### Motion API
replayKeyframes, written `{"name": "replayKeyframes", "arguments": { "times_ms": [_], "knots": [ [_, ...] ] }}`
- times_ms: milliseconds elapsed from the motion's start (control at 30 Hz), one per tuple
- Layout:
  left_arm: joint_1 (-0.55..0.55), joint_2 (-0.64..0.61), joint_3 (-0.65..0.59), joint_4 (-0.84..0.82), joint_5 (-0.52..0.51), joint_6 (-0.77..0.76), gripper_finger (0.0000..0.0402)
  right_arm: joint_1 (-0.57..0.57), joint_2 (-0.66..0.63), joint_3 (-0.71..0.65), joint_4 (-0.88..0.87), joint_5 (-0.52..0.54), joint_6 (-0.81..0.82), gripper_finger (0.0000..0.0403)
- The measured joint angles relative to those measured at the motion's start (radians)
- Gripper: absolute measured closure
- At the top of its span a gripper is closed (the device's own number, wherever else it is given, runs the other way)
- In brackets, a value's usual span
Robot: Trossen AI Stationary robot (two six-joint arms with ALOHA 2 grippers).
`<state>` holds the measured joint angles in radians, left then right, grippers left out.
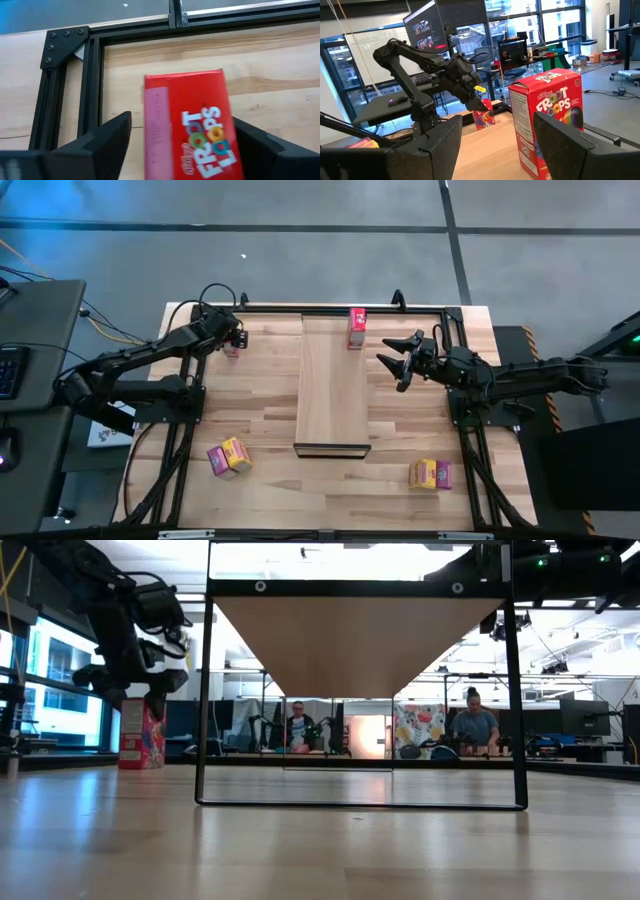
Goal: Stack cereal on shelf
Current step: Put the red cereal box on the shelf aligned with the other red cereal box
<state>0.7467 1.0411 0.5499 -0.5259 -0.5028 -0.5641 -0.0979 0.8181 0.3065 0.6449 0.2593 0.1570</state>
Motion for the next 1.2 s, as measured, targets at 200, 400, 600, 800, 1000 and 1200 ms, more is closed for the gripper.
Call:
{"name": "replayKeyframes", "arguments": {
  "times_ms": [200,400,600,800,1000,1200],
  "knots": [
    [0.0,-0.02,0.001,0.001,0.001,0.001,0.0202,0.0,0.0,0.0,0.0,0.0,0.0,0.0165],
    [-0.005,-0.076,0.103,-0.008,0.1,0.082,0.0249,0.0,0.0,0.0,0.0,0.0,-0.008,0.0165],
    [-0.053,-0.111,0.269,-0.036,0.185,0.167,0.0254,0.0,0.0,0.0,0.0,0.02,-0.008,0.0165],
    [-0.168,-0.072,0.471,-0.052,0.221,0.236,0.0256,0.0,0.0,0.0,0.0,0.026,-0.008,0.0165],
    [-0.374,0.066,0.603,-0.1,0.206,0.279,0.0256,0.0,0.0,0.0,0.002,0.026,-0.008,0.0165],
    [-0.53,0.224,0.698,-0.06,0.091,0.364,0.0256,0.0,0.0,0.0,0.002,0.026,-0.003,0.0165]
  ]
}}
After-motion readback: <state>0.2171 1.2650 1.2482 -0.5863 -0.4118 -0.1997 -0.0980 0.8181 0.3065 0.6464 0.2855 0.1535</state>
